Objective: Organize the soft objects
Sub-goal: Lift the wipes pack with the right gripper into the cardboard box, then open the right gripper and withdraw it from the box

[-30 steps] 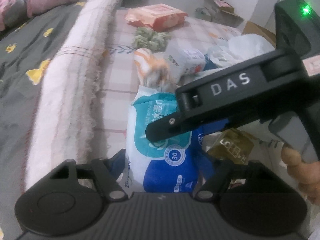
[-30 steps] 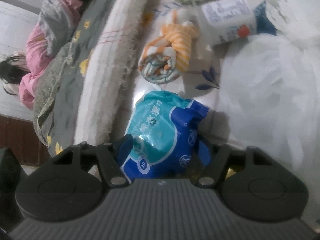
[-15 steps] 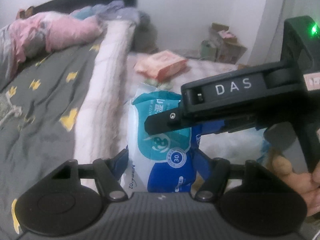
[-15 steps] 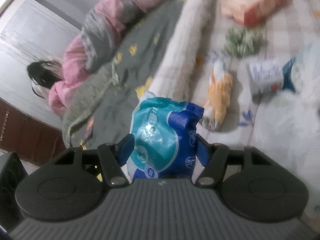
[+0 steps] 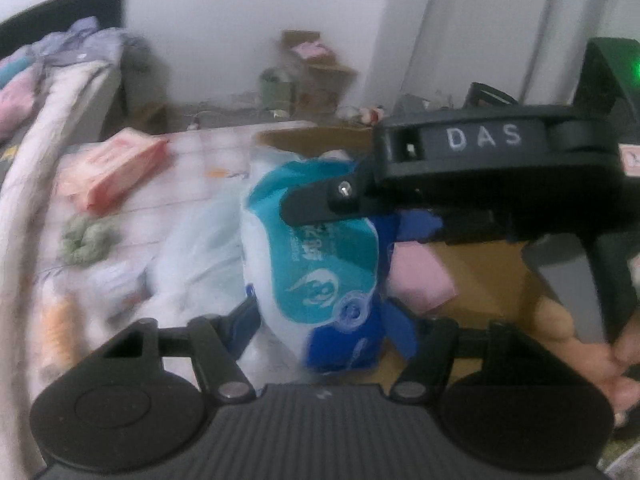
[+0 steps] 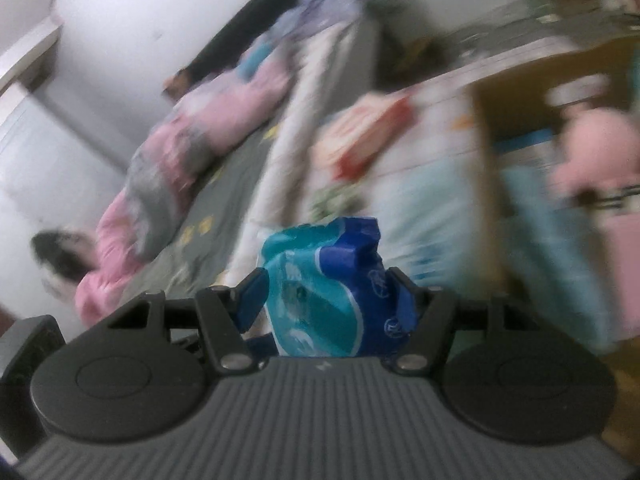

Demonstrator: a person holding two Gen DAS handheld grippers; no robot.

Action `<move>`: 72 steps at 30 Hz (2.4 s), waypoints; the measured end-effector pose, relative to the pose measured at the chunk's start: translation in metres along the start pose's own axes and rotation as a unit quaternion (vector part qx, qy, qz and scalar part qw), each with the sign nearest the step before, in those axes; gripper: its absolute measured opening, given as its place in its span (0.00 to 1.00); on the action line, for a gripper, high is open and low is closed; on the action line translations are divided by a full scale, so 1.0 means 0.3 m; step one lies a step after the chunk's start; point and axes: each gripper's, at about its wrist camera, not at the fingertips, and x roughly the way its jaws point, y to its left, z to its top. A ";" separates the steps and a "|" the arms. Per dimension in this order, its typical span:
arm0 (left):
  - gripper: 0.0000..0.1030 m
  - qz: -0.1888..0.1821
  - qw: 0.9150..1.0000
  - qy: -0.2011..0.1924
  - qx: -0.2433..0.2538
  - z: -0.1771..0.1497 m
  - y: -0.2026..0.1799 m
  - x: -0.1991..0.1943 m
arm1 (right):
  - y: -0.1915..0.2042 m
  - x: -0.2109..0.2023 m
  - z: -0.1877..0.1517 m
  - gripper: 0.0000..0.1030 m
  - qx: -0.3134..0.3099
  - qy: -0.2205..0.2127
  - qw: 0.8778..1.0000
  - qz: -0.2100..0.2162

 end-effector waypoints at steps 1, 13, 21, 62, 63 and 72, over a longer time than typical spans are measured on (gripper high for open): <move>0.68 0.012 1.000 -0.010 0.022 0.022 -0.054 0.027 | -0.051 -0.028 0.016 0.63 0.013 0.003 1.000 -0.004; 0.66 -0.049 0.998 0.024 0.043 0.130 -0.223 0.242 | -0.444 -0.104 0.056 0.63 0.120 -0.014 0.992 -0.038; 0.66 -0.127 0.991 0.043 -0.006 0.199 -0.275 0.340 | -0.476 -0.187 0.164 0.63 0.078 -0.047 0.991 -0.094; 0.64 -0.086 0.985 0.064 0.136 -0.065 -0.153 0.202 | -0.648 -0.327 0.005 0.77 0.087 -0.103 0.958 -0.255; 0.64 -0.085 0.985 0.062 0.138 -0.068 -0.157 0.202 | -0.643 -0.334 0.003 0.78 0.086 -0.104 0.957 -0.255; 0.64 -0.089 0.985 0.059 0.134 -0.087 -0.166 0.196 | -0.643 -0.323 0.012 0.79 0.087 -0.105 0.959 -0.249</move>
